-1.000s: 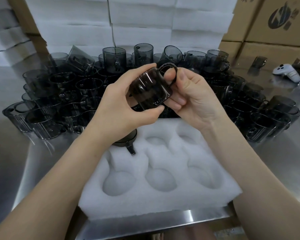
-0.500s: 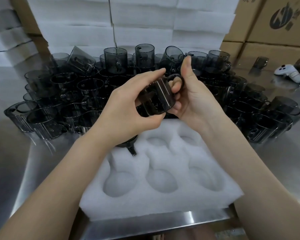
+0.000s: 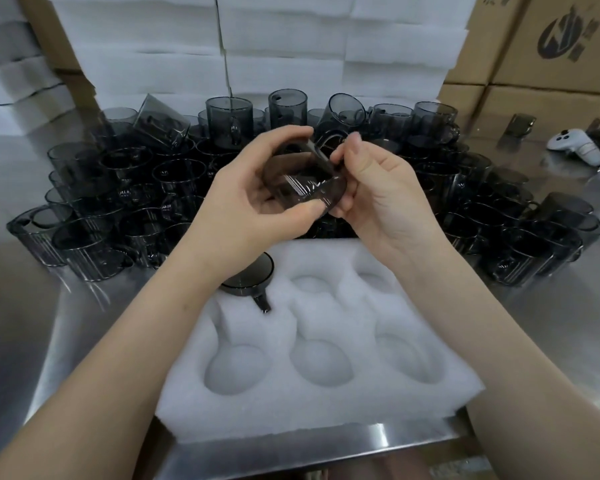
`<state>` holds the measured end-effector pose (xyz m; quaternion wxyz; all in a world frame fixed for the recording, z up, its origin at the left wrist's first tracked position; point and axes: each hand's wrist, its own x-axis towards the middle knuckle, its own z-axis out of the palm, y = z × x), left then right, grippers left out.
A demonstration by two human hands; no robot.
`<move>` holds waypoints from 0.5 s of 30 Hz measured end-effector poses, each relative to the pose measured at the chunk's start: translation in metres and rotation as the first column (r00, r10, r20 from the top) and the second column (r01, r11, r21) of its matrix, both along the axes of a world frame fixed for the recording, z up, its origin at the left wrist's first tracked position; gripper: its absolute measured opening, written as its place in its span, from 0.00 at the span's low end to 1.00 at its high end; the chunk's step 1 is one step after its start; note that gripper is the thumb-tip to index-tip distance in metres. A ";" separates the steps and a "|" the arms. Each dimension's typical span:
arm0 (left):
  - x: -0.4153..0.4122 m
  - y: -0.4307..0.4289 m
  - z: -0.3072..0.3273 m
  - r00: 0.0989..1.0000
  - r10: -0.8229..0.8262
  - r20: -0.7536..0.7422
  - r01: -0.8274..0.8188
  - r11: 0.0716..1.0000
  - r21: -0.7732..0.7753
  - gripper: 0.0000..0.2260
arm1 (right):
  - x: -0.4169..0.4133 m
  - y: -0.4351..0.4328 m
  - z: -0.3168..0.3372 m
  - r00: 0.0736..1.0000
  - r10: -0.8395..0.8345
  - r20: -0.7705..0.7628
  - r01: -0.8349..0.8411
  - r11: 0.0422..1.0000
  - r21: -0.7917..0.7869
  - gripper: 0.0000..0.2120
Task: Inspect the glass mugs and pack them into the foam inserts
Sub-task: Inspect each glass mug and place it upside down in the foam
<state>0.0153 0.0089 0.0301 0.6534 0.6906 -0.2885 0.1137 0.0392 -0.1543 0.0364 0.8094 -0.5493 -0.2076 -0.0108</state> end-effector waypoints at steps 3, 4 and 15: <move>-0.001 0.000 -0.002 1.000 -0.011 0.024 0.010 0.998 0.068 0.29 | 0.002 0.000 0.001 0.994 -0.048 -0.100 0.045 0.998 -0.035 0.22; -0.001 0.000 -0.003 0.999 -0.016 0.048 0.010 0.993 0.114 0.29 | 0.003 -0.001 0.001 0.989 -0.066 -0.136 0.059 0.997 -0.054 0.25; 0.000 0.004 -0.004 0.982 0.029 0.186 -0.078 0.962 0.260 0.38 | 0.000 -0.014 0.004 0.998 0.065 -0.016 -0.066 0.940 -0.335 0.27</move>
